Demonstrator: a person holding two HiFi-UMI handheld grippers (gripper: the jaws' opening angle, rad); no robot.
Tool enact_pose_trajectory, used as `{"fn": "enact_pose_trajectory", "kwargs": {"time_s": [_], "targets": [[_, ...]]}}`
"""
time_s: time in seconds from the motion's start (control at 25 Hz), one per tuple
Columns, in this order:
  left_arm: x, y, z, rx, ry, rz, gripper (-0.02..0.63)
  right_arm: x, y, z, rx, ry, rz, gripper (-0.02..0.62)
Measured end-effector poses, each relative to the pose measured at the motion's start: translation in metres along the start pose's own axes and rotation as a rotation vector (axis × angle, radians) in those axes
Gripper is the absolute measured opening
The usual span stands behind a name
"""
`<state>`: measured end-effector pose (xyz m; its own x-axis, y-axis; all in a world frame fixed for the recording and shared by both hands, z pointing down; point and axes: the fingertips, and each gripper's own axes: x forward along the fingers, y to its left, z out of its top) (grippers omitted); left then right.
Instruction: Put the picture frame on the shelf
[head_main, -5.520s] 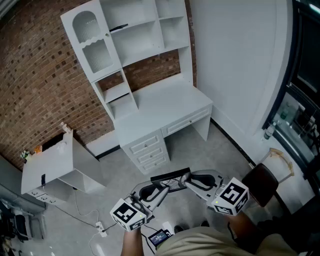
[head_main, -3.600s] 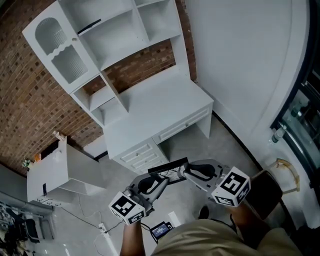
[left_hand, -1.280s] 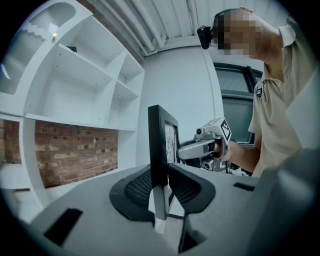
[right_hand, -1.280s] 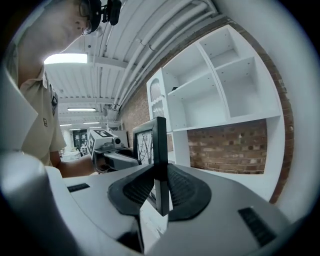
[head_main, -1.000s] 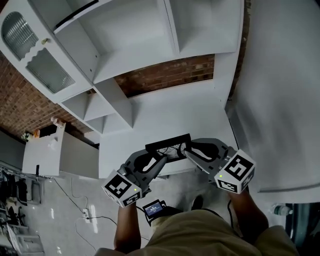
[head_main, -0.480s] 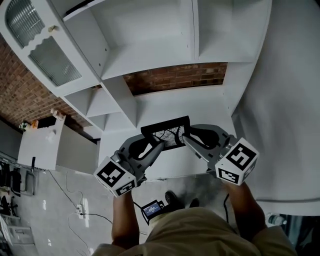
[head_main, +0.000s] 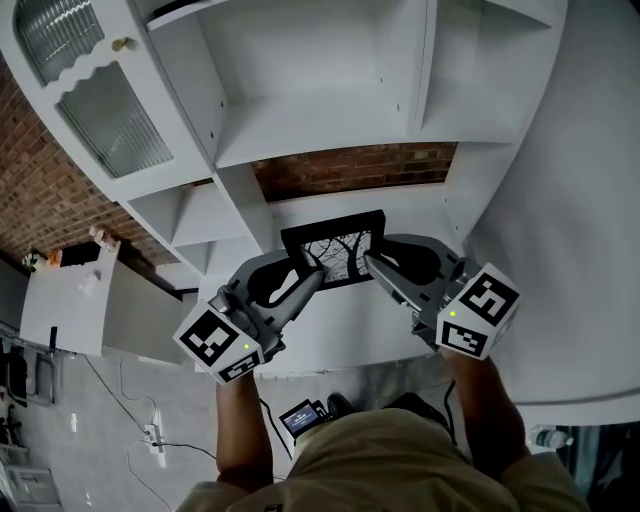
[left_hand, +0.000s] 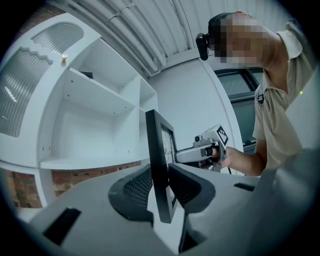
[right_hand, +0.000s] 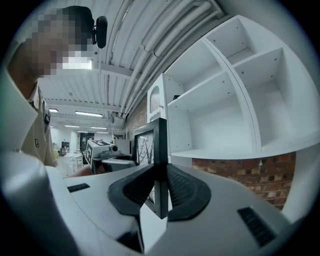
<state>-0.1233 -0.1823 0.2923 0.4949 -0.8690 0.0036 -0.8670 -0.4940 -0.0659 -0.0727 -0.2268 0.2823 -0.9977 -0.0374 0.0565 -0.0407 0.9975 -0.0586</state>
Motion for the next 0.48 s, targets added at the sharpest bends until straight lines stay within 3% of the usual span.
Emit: {"fn": "enact_pose_trajectory", "kwargs": {"time_s": [0.2,0.36,0.48], "targets": [[0.000,0.030,0.007,-0.008,-0.020,0.033,0.086,0.023,-0.020,0.008,0.026,-0.008,0.018,0.075],[0.000,0.060,0.013,-0.027,-0.064,0.103,0.086,0.035,-0.049,0.014,0.031,-0.028,0.020,0.074],[0.003,0.060,0.011,-0.020,-0.052,0.152,0.084,0.035,-0.050,0.014,0.025,-0.043,0.043,0.074]]}}
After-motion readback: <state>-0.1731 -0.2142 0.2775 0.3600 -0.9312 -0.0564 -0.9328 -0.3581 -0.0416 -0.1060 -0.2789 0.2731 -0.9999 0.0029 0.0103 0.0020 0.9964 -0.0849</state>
